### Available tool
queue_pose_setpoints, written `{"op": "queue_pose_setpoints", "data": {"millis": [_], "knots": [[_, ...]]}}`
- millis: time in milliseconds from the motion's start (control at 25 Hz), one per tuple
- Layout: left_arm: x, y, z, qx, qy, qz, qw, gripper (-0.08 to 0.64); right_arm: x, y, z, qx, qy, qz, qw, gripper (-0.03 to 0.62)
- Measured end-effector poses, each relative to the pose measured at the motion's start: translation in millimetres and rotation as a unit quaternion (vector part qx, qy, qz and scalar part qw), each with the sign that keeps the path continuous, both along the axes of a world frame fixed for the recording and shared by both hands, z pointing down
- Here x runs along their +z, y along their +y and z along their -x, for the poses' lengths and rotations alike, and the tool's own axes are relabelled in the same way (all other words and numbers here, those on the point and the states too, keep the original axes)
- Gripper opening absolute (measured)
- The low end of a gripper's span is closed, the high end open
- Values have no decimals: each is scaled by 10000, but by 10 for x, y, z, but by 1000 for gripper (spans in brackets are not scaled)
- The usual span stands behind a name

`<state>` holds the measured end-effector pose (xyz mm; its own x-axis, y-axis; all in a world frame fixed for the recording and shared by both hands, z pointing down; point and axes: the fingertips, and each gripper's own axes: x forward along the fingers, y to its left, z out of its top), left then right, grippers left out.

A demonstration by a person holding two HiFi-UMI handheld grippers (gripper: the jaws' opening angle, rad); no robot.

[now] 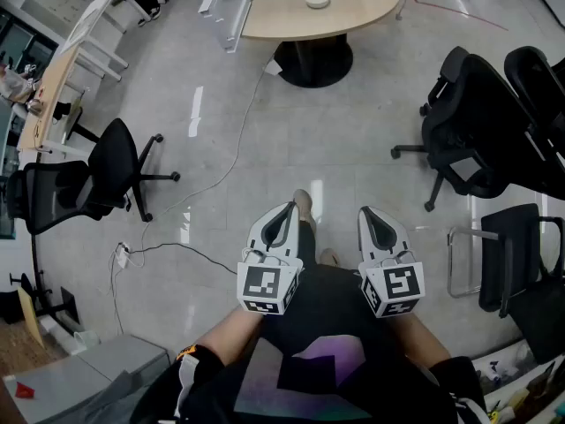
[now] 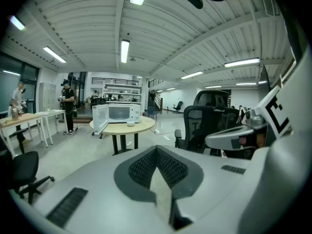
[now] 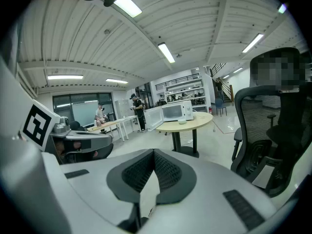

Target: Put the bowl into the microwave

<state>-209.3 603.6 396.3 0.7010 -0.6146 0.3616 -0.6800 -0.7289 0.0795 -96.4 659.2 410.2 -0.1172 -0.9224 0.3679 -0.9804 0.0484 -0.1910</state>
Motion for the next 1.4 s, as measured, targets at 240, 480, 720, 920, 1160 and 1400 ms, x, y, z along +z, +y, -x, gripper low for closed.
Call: {"op": "queue_pose_setpoints", "data": {"millis": [240, 480, 720, 920, 1160, 1400], "knots": [[26, -691, -167, 161, -39, -113, 9998, 46, 77, -680, -93, 88, -32, 23, 10000, 15], [-100, -1423, -397, 504, 179, -41, 9986, 46, -118, -1406, -196, 323, 107, 29, 9994, 15], [-286, -2054, -628, 854, 437, -45, 9954, 46, -280, -2002, -345, 601, 274, 96, 9978, 15], [-376, -2499, -685, 995, 550, -72, 9935, 46, -367, -2421, -365, 722, 354, 92, 9967, 15], [-420, -2886, -675, 1142, 668, -84, 9912, 46, -453, -2786, -353, 896, 514, 49, 9946, 15], [-480, -3137, -665, 1267, 812, -161, 9885, 46, -530, -3020, -324, 1039, 568, -47, 9930, 15]]}}
